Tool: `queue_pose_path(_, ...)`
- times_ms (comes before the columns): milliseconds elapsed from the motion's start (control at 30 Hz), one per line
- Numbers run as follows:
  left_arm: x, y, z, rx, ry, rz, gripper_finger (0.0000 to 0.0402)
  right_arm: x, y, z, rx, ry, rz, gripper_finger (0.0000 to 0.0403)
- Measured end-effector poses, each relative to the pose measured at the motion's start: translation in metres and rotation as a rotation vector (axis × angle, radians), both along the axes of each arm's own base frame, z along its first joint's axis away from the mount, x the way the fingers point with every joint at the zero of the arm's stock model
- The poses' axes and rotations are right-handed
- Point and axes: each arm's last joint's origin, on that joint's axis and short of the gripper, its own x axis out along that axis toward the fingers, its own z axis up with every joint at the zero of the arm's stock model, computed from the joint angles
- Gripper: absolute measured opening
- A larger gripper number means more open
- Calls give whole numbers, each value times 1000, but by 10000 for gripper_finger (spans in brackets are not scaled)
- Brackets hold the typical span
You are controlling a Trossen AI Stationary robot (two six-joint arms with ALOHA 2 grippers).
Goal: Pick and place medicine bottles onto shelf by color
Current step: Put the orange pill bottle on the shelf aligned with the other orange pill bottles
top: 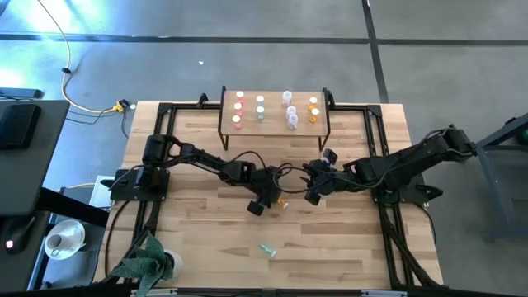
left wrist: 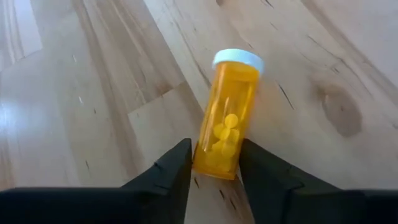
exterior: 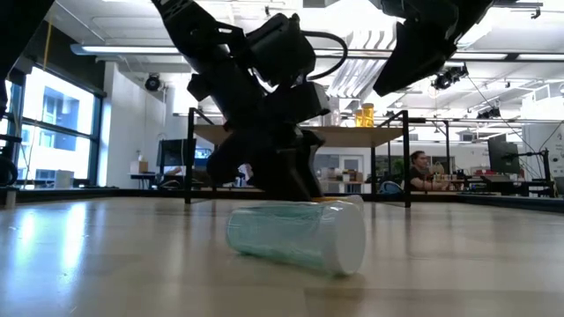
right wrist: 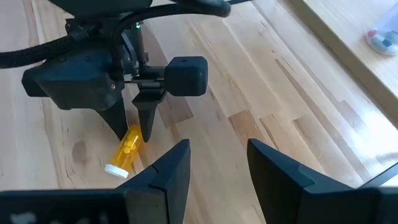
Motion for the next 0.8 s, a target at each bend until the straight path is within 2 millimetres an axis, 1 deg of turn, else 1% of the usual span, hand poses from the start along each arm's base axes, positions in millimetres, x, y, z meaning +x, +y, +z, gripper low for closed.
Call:
queue_pose_path(133, 0, -1, 0, -65, -6, -19, 93, -3, 2, 5, -4, -17, 21, 151)
queue_pose_path(233, 3, 1, 2, -127, -51, -27, 83, -11, 5, 16, 9, -64, 43, 151)
queue_pose_path(367, 11, 6, 12, -233, -180, -47, 89, -25, 8, 32, 27, -135, 79, 151)
queue_pose_path(467, 18, 10, 21, -292, -286, -68, 92, -33, 10, 39, 51, -166, 105, 151)
queue_pose_path(667, 27, 13, 41, -412, -489, -115, 91, -39, 11, 47, 145, -195, 178, 151)
queue_pose_path(800, 31, 13, 52, -445, -593, -120, 91, -40, 11, 57, 170, -268, 217, 151)
